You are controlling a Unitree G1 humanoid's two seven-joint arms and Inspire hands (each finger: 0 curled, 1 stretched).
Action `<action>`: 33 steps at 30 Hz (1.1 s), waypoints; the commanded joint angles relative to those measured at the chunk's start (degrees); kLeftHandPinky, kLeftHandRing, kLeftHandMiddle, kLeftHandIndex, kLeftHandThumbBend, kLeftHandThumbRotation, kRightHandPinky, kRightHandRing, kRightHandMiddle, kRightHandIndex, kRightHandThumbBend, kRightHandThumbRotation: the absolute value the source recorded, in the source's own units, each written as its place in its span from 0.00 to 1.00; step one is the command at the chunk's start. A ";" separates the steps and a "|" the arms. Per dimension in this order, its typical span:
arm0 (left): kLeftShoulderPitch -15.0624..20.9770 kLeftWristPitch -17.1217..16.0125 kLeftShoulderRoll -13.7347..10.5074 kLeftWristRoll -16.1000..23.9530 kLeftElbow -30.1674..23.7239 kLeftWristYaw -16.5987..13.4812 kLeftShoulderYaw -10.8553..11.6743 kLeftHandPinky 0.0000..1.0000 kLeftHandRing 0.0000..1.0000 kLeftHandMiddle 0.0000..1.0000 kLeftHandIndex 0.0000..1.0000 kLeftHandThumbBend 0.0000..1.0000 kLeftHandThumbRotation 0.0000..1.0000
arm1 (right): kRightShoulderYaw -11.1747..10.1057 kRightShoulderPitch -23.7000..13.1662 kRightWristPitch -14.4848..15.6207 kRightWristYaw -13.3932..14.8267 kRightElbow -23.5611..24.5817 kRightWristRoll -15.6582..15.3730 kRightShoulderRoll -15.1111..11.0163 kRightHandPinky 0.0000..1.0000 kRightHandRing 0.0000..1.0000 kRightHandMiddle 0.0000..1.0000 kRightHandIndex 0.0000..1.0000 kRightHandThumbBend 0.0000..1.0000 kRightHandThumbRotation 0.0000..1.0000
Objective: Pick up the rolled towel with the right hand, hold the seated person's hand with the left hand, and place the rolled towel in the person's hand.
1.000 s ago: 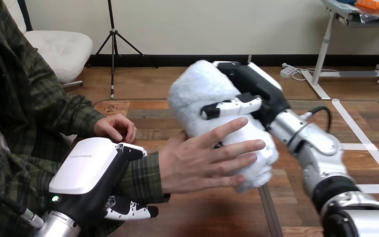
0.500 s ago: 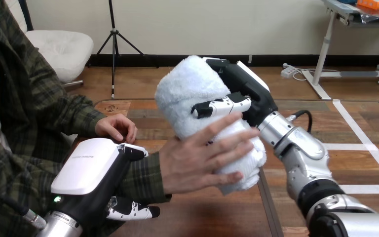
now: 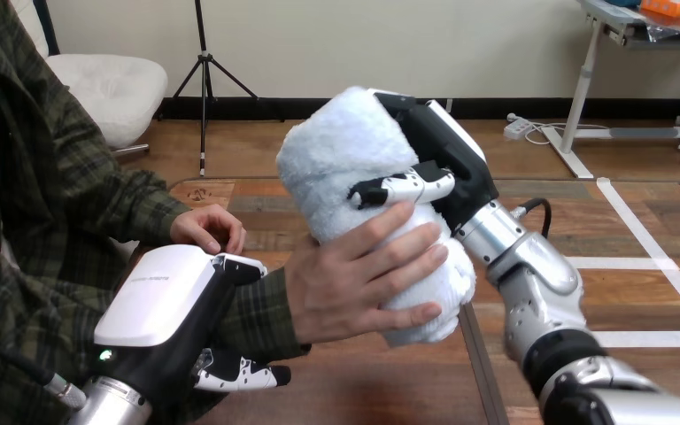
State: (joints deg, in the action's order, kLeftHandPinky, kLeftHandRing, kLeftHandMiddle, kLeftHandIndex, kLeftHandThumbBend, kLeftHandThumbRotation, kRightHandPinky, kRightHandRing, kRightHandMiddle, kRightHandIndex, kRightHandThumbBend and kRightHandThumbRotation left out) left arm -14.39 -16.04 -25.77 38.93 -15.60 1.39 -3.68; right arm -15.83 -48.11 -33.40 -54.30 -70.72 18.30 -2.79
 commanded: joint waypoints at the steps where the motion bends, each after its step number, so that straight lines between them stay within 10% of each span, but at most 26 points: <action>1: 3.04 -0.31 1.46 0.04 -1.98 0.70 -2.63 0.30 0.31 0.36 0.38 0.94 0.00 | -1.12 0.14 -1.76 -2.51 3.96 2.36 2.89 0.05 0.10 0.17 0.19 0.74 0.00; 33: 4.43 0.29 2.99 -0.05 -1.47 1.45 -3.02 0.28 0.30 0.36 0.37 0.92 0.00 | -0.32 4.23 -1.14 -5.64 9.23 5.28 4.98 0.05 0.11 0.18 0.21 0.69 0.00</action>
State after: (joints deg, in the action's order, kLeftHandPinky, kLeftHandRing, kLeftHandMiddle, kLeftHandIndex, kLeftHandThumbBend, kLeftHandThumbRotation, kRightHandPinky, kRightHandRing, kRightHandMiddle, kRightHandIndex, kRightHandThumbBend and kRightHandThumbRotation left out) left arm -13.17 -15.47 -23.96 39.00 -15.68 2.17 -4.10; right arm -16.74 -43.13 -33.74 -58.39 -64.91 23.63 2.15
